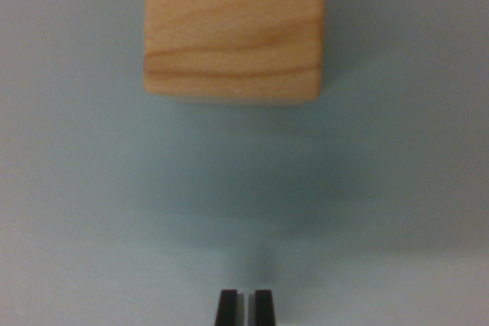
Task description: Push wooden cube
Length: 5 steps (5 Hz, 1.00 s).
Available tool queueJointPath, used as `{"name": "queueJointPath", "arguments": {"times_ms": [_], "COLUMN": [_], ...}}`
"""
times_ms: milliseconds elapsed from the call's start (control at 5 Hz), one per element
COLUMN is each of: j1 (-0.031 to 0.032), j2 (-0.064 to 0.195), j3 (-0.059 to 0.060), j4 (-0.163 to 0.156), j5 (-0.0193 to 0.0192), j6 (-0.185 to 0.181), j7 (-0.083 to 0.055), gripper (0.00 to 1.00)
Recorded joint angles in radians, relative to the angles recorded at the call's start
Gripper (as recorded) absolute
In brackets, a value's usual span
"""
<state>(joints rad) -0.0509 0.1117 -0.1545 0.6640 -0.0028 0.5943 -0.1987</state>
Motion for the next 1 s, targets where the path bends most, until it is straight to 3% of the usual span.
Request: {"name": "queueJointPath", "arguments": {"times_ms": [1000], "j1": [0.0001], "j2": [0.007], "j3": [0.001], "j4": [0.011], "j5": [0.0010], "j6": [0.004], "j7": [0.000], "gripper": [1.00]}}
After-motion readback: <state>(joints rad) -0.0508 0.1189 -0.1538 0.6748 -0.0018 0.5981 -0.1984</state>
